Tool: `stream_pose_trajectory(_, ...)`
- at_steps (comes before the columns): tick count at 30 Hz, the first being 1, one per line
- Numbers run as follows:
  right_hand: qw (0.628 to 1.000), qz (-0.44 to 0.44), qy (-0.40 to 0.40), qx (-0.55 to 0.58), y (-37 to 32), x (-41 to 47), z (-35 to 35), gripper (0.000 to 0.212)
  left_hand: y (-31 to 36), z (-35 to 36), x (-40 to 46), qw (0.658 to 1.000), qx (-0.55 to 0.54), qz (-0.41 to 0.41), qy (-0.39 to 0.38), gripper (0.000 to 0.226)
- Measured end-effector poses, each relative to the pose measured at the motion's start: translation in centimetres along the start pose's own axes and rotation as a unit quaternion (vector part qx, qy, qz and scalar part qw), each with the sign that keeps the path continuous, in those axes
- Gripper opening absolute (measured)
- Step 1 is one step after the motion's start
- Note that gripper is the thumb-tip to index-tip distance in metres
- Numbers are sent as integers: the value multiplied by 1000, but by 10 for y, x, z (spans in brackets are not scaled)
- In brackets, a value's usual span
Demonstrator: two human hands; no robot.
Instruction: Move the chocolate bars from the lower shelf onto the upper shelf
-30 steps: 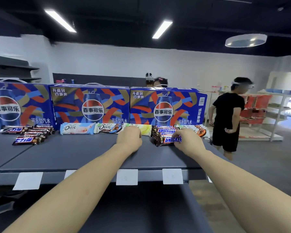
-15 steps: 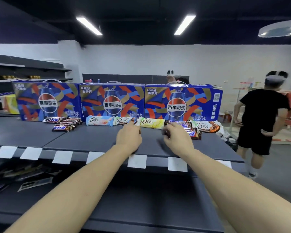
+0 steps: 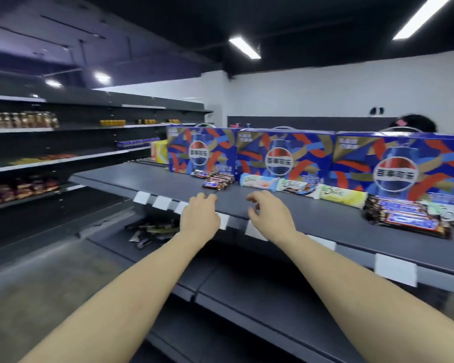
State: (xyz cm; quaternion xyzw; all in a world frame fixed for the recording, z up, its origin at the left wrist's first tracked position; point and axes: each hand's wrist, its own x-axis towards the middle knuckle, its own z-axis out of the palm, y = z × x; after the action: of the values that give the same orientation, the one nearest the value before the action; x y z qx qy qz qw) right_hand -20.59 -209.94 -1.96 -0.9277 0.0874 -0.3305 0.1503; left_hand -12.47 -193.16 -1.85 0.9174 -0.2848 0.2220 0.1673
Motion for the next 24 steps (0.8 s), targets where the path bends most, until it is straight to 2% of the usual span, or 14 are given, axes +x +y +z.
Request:
stream_pose_trajectory(10, 995, -61, -65, 54, -119, 35, 97, 36, -155, -23, -26, 993, 61, -93, -34, 45)
stream_pose_trajectory(17, 988, -74, -121, 60, -197, 55, 182, 39, -277, -30, -32, 986, 71, -142, -48, 42)
stream_pose_trajectory(24, 971, -54, -231, 32, -217, 55, 266, 47, -346, 8, -31, 981, 53, -153, -106, 43)
